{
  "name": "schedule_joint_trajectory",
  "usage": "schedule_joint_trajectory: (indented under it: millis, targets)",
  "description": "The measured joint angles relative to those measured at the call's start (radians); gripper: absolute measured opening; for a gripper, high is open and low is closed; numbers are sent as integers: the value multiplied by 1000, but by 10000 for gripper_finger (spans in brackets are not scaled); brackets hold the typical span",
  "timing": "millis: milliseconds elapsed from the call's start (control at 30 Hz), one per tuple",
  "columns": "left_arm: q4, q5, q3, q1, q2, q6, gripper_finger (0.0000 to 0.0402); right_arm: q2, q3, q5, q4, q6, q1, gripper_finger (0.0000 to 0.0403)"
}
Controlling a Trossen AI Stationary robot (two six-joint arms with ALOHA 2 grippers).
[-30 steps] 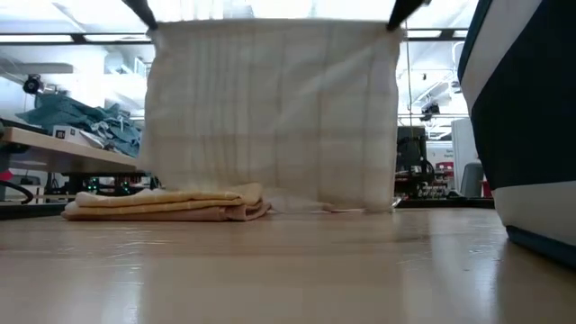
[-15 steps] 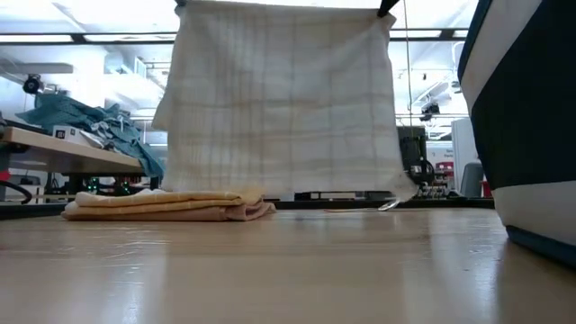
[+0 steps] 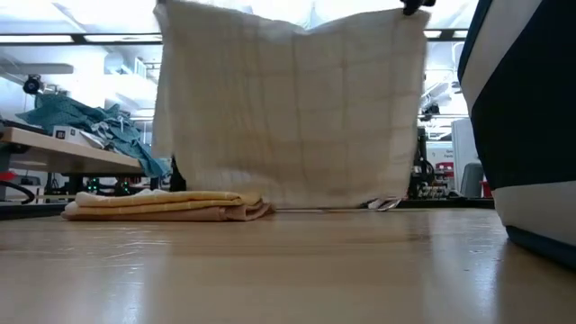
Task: Fold towel
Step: Fold the white towel
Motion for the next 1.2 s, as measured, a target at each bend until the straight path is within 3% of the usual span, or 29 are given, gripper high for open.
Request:
schedule_joint_trajectory:
  millis: [133, 233, 400, 500, 667, 800, 900, 1033, 1200]
  targets:
    - [-3, -2, -263, -118, -32, -166, 0, 11, -111, -38, 6, 41, 78, 1]
    - [81, 65, -476, -215, -45, -253, 0, 14, -194, -55, 12, 76, 130, 13]
    - [350, 151, -771, -334, -53, -306, 17, 14, -301, -64, 18, 97, 173, 58]
    - [469, 162, -871, -370, -56, -341, 32, 11, -321, -64, 18, 130, 174, 88]
    - [498, 225, -926, -404, -64, -377, 53, -19, -322, -47, 8, 142, 171, 129]
    - [490, 259, -925, -408, -94, -350, 59, -37, -322, 50, 17, 146, 152, 146]
    - [496, 115, -893, -407, -121, -291, 57, -38, -328, 150, 27, 146, 120, 151]
    - [507, -145, -834, -400, -134, -150, 47, -41, -378, 113, 140, 112, 44, 147]
    - [543, -151, -806, -280, -131, 38, 27, -36, -482, 1, 300, 68, -73, 143]
